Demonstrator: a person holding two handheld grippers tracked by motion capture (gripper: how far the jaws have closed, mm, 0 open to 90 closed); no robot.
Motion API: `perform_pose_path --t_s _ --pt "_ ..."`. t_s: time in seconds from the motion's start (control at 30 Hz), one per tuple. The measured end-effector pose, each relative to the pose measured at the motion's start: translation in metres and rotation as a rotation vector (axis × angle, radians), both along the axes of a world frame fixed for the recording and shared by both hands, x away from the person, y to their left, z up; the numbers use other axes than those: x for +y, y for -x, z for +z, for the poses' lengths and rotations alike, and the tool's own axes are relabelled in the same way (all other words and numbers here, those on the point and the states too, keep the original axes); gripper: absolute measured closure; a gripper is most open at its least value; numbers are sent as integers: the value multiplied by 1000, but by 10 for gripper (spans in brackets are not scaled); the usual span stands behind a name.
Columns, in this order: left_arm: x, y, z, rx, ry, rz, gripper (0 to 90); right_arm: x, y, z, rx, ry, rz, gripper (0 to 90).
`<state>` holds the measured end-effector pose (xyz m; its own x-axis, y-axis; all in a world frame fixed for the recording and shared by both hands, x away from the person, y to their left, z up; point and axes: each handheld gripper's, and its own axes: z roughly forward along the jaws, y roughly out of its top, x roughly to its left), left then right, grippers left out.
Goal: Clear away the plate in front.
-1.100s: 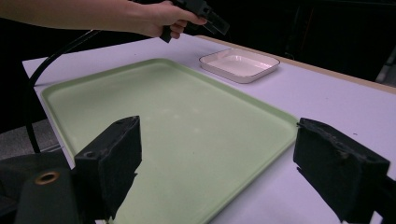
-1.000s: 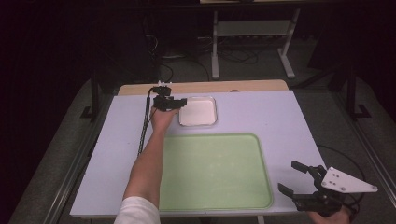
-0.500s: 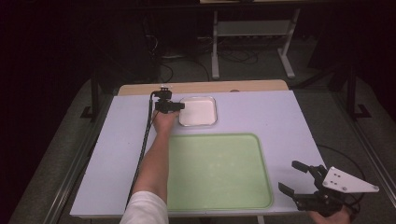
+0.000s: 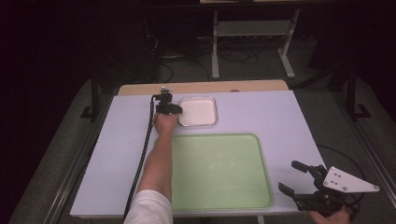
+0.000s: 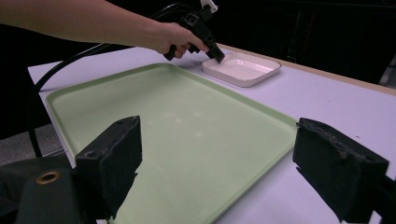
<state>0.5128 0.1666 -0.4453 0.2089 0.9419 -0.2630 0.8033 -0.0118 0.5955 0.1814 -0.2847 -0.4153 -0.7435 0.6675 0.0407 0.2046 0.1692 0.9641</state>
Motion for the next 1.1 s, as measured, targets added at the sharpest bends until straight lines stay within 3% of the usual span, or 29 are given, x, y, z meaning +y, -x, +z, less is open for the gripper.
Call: perform_pose_path --t_s 0.3,0.63,0.8,1.1 --pt "-4 0 0 10 8 25 839 0 0 0 0 -1 2 149" --pt "-5 1 -2 36 121 106 888 -2 -1 -1 5 -1 3 152" --pt "-6 2 -1 35 126 122 889 -2 -1 -1 6 -4 4 152" --pt "-8 5 5 -6 176 153 890 -1 -1 -1 7 -3 4 151"
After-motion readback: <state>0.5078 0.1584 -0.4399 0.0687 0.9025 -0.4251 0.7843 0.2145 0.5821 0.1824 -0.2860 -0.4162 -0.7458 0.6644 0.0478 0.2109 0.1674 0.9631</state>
